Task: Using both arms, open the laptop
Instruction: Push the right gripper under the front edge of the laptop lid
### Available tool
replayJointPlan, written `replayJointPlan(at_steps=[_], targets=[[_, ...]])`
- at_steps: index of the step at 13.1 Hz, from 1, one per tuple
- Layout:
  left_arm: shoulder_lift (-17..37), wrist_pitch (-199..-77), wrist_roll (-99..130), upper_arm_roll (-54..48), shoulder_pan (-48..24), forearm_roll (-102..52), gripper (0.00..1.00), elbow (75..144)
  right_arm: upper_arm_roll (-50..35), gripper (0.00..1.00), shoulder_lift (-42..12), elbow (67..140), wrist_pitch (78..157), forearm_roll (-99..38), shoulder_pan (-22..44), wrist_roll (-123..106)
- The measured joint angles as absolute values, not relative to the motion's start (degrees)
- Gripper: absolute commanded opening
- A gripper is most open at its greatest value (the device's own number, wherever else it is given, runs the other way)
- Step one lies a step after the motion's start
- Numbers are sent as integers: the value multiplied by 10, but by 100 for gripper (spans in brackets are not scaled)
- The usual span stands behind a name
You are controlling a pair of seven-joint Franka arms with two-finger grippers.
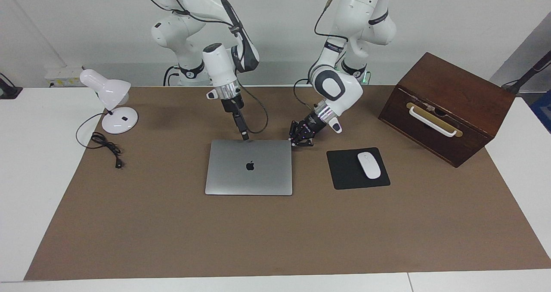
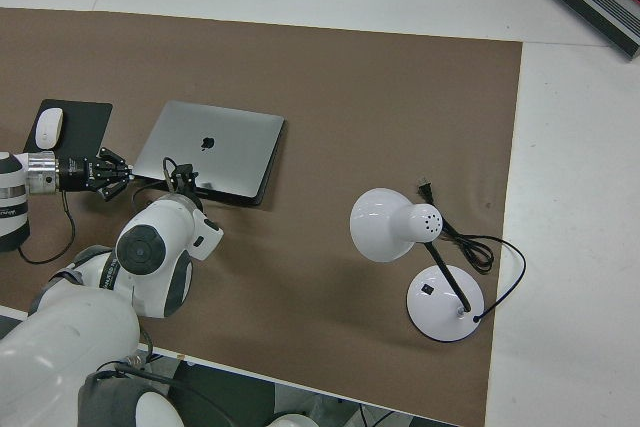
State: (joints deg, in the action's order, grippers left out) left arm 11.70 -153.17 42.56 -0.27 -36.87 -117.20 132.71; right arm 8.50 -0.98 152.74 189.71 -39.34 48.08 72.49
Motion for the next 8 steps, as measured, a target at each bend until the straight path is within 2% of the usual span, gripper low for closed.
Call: replayJointPlan(at_steps=[8], targets=[[117,-1532,425,-3,-369,-1172,0,1327,98,100,-27,1498,1897,-393,478,703]])
